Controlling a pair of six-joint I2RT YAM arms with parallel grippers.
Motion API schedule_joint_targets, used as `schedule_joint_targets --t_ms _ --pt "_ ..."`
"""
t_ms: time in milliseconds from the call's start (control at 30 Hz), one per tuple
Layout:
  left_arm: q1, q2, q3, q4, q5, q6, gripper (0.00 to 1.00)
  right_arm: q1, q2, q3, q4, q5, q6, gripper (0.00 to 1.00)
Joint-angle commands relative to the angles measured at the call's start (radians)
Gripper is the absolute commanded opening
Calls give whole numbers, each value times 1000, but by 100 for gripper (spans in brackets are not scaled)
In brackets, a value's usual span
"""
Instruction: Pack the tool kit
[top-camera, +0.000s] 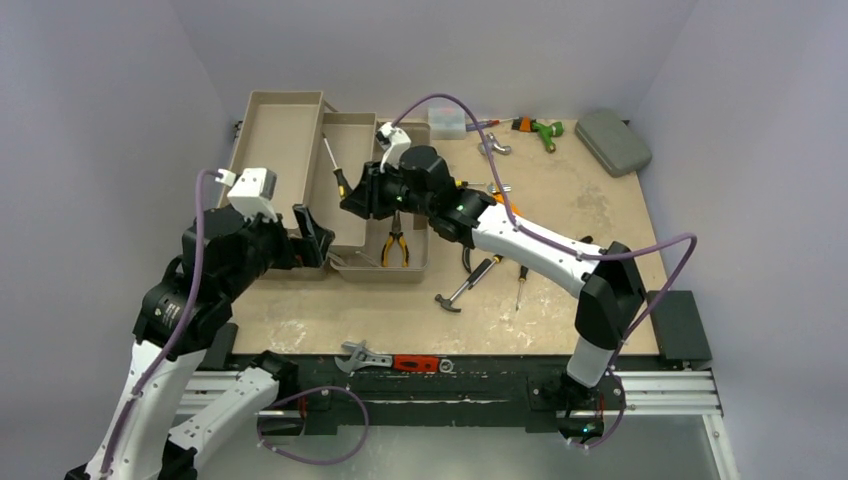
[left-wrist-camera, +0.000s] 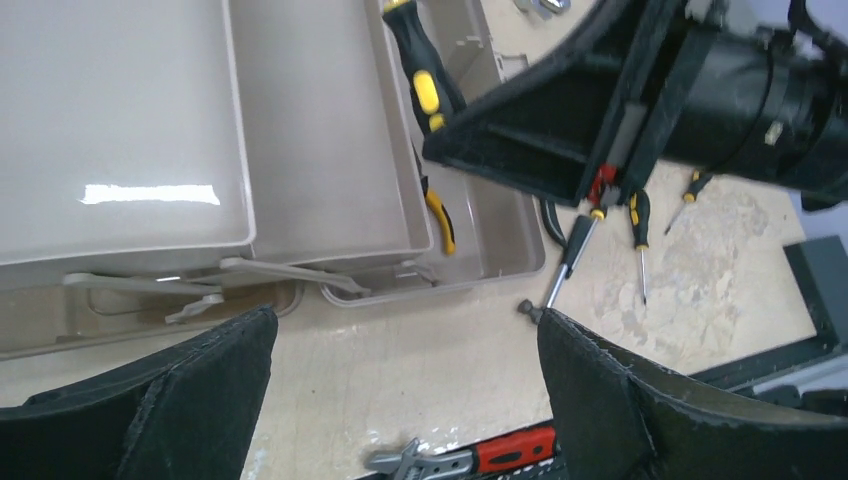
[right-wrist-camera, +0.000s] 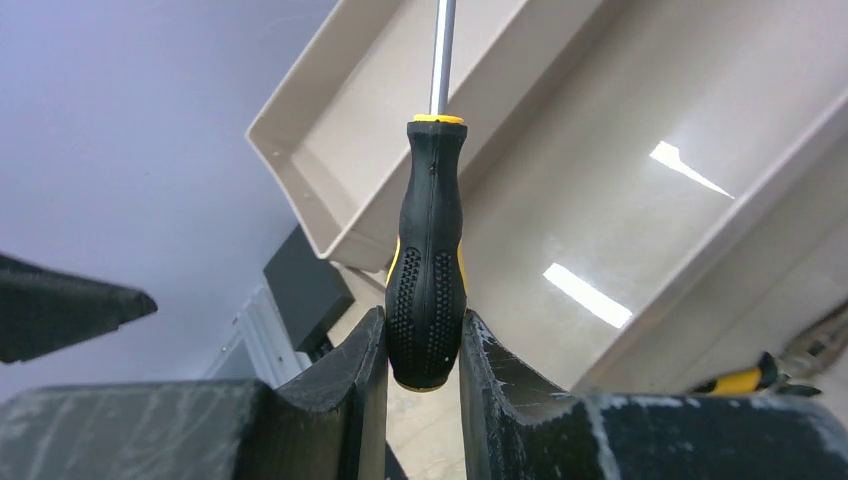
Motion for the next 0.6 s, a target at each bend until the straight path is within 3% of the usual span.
schedule_joint_targets --t_ms 0,200,400,567 --pt "82 3 95 -8 19 -48 98 21 22 69 98 -39 14 0" --pt "100 -113 112 4 -155 -7 98 44 209 289 96 -97 95 0" --pt "99 -133 128 -38 -241 32 99 53 283 368 137 -92 147 0" --pt "99 -95 144 -45 -219 52 100 54 265 349 133 -84 135 0"
